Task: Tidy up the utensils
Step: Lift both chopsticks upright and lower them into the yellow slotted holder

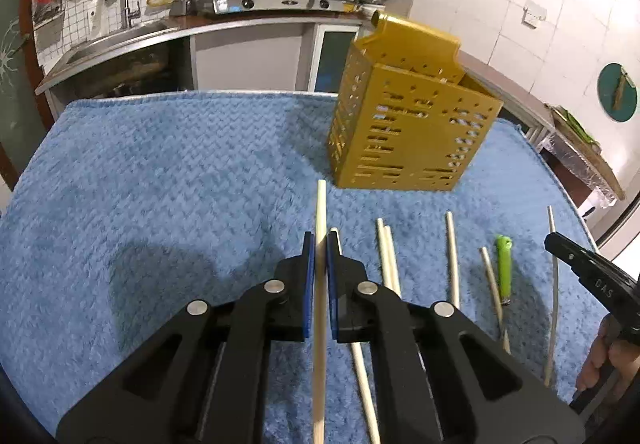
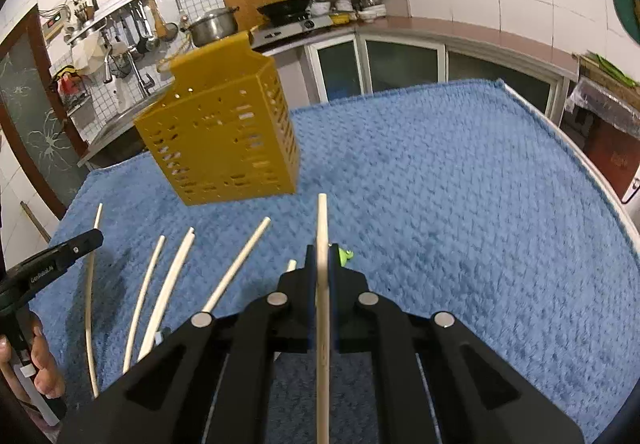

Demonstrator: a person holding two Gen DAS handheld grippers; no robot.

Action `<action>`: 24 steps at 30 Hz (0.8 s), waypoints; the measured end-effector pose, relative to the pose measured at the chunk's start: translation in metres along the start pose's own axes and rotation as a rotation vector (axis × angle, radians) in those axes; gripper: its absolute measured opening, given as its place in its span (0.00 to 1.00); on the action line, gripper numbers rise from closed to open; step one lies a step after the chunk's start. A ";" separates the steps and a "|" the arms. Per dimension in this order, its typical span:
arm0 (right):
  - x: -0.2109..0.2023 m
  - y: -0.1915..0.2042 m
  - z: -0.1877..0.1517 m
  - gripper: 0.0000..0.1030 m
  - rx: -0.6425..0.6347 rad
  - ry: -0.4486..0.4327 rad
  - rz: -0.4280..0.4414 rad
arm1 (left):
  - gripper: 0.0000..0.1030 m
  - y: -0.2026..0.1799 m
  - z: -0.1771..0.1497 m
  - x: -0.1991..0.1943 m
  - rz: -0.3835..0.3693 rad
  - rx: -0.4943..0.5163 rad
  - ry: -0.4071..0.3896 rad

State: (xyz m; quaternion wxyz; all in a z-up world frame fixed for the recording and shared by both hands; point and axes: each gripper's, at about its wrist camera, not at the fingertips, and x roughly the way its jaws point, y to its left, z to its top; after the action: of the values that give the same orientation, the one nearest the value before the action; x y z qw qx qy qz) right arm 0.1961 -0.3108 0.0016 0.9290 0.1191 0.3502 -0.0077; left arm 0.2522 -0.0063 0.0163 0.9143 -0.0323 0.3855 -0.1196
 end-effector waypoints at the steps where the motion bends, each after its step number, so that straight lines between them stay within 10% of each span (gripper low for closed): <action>1: -0.003 0.002 0.001 0.06 -0.002 -0.008 0.006 | 0.04 -0.001 0.001 -0.002 0.002 0.004 -0.007; 24: -0.033 0.011 0.007 0.06 -0.052 -0.116 0.016 | 0.04 -0.015 0.004 -0.029 0.003 0.061 -0.098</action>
State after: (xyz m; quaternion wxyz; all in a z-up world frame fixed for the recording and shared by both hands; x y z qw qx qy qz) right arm 0.1765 -0.3038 0.0309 0.9506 0.0973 0.2947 0.0020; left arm 0.2326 -0.0141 0.0418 0.9329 -0.0099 0.3364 -0.1280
